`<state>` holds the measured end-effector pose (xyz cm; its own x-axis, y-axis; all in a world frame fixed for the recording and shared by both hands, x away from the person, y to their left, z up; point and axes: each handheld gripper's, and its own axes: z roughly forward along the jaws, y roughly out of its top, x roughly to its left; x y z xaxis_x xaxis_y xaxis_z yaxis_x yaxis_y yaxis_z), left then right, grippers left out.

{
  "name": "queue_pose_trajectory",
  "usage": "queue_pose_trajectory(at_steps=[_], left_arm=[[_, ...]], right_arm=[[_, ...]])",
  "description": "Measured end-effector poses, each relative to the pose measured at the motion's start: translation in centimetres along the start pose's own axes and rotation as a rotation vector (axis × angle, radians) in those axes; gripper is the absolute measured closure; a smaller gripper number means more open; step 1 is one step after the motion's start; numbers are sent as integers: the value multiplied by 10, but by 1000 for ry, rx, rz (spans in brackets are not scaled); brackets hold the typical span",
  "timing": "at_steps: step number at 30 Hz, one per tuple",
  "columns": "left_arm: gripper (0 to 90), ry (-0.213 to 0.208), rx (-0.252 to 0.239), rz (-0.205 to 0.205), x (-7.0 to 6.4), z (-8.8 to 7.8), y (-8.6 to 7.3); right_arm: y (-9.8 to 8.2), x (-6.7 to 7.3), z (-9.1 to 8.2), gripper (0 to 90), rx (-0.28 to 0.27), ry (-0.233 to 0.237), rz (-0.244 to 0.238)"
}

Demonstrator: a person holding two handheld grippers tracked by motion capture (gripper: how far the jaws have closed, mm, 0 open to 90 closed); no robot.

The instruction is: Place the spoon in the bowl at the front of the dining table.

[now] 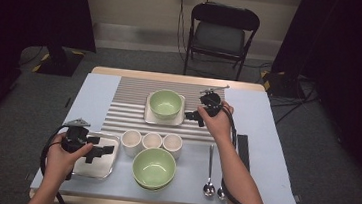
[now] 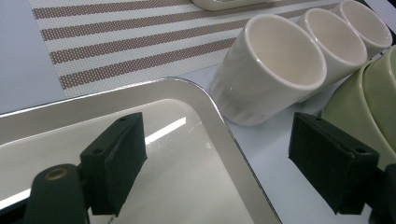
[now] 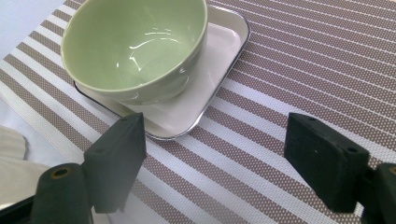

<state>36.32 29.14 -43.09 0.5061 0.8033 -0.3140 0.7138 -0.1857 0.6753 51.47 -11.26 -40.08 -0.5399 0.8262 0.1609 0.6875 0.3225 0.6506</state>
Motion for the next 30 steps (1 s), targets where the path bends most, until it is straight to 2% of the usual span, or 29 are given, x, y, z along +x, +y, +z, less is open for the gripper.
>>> queue_pose_trajectory(at_steps=[5, 15, 25, 30], left_arm=[[187, 8, -3, -16, -1, 0, 0], [192, 19, 13, -7, -1, 0, 1], [193, 42, 14, -15, -3, 1, 1], [184, 61, 6, -35, -4, 2, 2]], right_arm=[[-3, -1, -1, 204, 0, 4, 0], [-7, -3, -2, 205, 7, 9, 3], [-10, -6, -5, 206, 4, 5, 0], [-12, -7, -7, 206, -2, 8, 5]])
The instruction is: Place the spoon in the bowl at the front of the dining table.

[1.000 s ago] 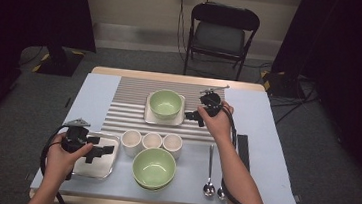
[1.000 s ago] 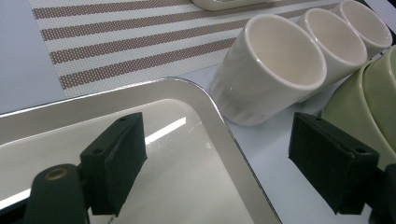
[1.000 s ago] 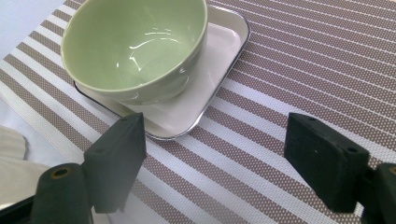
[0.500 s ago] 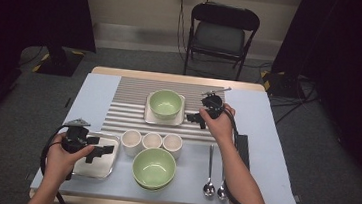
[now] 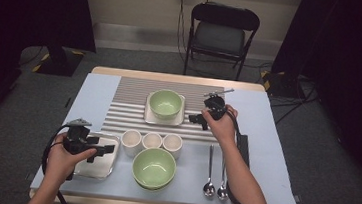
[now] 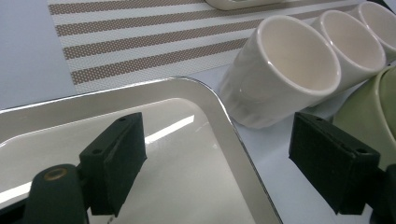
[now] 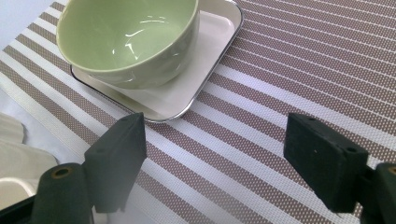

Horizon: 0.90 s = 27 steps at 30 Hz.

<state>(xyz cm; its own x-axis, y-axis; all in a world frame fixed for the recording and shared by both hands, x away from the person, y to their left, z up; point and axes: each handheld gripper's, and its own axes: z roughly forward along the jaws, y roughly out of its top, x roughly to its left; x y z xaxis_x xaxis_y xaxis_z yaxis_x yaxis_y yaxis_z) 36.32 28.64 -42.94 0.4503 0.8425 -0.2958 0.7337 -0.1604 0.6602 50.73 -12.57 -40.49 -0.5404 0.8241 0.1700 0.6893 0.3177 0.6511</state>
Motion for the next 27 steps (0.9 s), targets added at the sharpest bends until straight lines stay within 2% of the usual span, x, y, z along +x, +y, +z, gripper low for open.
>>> queue_pose_trajectory(at_steps=[3, 9, 23, 27], left_arm=[[184, 15, -1, -1, 0, 0, 0], [184, 14, -8, -17, -1, -2, 1], [331, -25, -6, 12, -1, -3, 2], [365, -35, -11, 10, -2, -5, 3]], right_arm=[[-1, -1, -1, 207, 4, -3, -1], [-3, -2, -2, 207, 2, -4, 3], [-7, -4, -4, 209, 5, -2, 5], [-8, -5, -5, 209, 3, -1, 5]])
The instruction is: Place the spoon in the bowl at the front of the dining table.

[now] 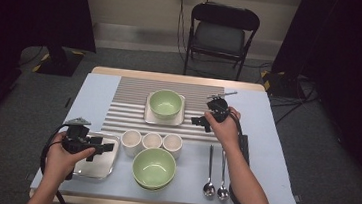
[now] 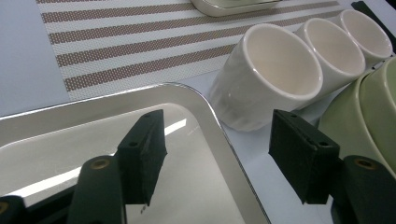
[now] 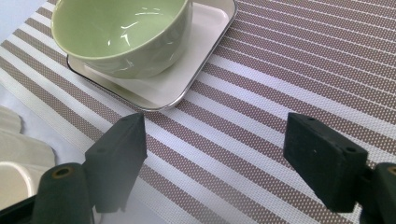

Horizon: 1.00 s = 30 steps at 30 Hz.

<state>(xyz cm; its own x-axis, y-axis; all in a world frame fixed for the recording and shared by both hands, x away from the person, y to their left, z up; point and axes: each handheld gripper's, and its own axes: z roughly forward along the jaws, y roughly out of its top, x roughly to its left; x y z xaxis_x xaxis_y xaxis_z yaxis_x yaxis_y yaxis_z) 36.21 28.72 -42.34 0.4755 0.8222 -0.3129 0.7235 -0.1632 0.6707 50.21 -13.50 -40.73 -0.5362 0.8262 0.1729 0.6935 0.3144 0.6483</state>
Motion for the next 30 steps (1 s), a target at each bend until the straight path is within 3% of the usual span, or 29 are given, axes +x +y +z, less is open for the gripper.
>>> queue_pose_trajectory(at_steps=[13, 18, 30], left_arm=[[450, -64, -27, -18, -8, -6, 5], [475, -63, -12, -3, -11, -7, 7], [528, -65, 3, -11, -17, -8, 8]], right_arm=[[-5, -5, -6, 209, -8, 0, 10], [-6, -5, -7, 208, -5, -2, 9], [-8, -2, -7, 207, -2, 8, -6]])
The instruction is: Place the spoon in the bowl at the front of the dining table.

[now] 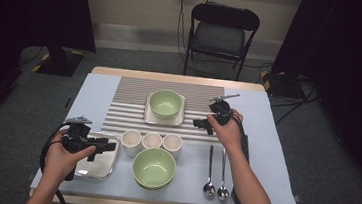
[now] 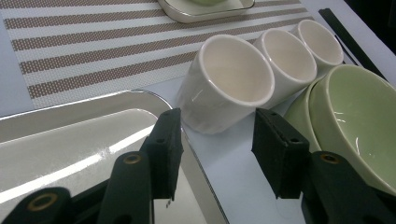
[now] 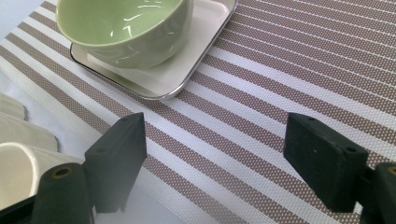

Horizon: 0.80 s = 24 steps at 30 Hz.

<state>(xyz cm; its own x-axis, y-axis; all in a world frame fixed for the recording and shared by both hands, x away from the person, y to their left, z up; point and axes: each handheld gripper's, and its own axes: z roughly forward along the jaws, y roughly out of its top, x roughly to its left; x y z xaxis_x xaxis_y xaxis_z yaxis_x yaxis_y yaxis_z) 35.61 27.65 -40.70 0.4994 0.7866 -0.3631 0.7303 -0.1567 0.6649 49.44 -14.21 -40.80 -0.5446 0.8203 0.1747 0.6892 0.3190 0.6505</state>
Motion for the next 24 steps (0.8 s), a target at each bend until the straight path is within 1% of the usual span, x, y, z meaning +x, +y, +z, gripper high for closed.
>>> queue_pose_trajectory(at_steps=[3, 6, 7, 9, 11, 13, 18, 20, 21, 22, 23, 24], left_arm=[[537, -5, 1, 5, -1, 0, 2], [558, -19, -5, -4, -1, 1, 3], [561, -19, -9, -5, -1, 2, 3], [571, -17, -1, -1, -2, 3, 4], [589, -25, 1, -6, -4, 3, 5], [597, -27, 5, 0, -5, 3, 7], [598, -32, -2, -2, -8, 4, 9], [603, -32, -9, -7, -9, 4, 10], [607, -36, -9, -6, -10, 3, 11], [609, -34, -7, -6, -10, 3, 11], [611, -36, -9, -4, -11, 3, 12], [614, -37, -9, -3, -12, 3, 12]], right_arm=[[0, -1, -1, 206, -3, 3, 0], [-1, -2, -1, 206, -7, 5, 0], [-2, -2, -1, 206, -1, 2, 0], [-3, -2, -1, 206, 1, 6, -4], [-3, -3, -2, 205, 2, 8, -4], [-4, -3, -2, 204, 0, 8, -8], [-6, -4, -4, 203, 5, 14, -7], [-7, -5, -4, 203, 3, 10, -22], [-7, -5, -5, 203, 7, 14, -14], [-7, -6, -5, 202, 2, 9, -19], [-7, -6, -6, 203, 6, 10, -11], [-7, -7, -7, 203, 1, 12, -18]])
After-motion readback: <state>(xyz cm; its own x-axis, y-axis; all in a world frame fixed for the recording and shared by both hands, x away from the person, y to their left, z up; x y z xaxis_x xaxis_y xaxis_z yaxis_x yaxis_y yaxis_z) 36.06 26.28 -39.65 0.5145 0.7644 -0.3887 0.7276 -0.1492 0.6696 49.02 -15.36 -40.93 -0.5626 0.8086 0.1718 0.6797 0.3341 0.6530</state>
